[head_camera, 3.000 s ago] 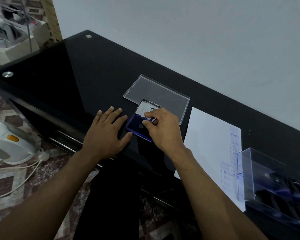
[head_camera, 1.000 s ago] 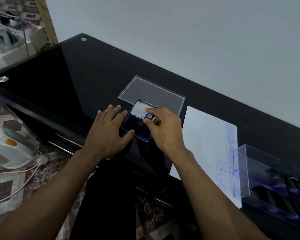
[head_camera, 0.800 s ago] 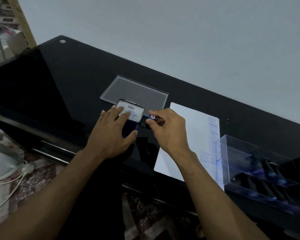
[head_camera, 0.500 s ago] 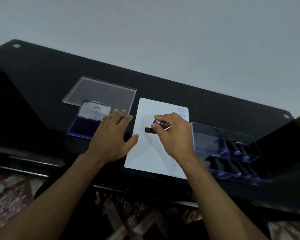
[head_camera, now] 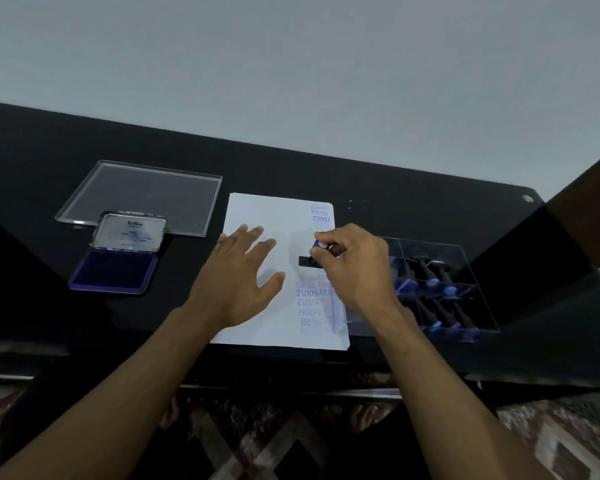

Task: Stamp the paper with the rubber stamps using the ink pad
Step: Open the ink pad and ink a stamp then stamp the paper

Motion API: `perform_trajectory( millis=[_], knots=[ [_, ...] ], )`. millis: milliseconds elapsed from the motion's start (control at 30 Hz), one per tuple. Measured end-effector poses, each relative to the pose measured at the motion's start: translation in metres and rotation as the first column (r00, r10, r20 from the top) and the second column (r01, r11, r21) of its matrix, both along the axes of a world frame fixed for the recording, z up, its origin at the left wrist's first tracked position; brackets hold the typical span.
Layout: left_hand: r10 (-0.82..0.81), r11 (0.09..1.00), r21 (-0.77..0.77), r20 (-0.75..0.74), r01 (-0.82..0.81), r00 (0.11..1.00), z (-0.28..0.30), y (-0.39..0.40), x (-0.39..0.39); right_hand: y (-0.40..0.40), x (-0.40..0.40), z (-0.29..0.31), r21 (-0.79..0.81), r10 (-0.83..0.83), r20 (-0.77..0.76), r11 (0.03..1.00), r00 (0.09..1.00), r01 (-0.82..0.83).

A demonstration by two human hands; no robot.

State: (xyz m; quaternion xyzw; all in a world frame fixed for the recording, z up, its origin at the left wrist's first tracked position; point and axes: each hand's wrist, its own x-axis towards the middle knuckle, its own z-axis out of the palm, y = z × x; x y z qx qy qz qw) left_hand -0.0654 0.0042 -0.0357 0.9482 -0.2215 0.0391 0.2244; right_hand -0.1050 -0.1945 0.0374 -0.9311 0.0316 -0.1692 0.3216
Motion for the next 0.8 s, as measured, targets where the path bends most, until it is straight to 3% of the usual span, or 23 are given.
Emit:
perform_trajectory(
  millis=[400, 800],
  knots=[
    [-0.028, 0.992, 0.124, 0.012, 0.026, 1.000, -0.020, -0.009, 0.020, 0.000, 0.011, -0.010, -0.072, 0.038, -0.043, 0.997, 0.998, -0.041],
    [-0.035, 0.994, 0.107, 0.030, 0.031, 0.999, -0.026, -0.009, 0.020, 0.001, 0.014, -0.019, -0.097, 0.033, -0.062, 0.995, 0.998, -0.038]
  ],
)
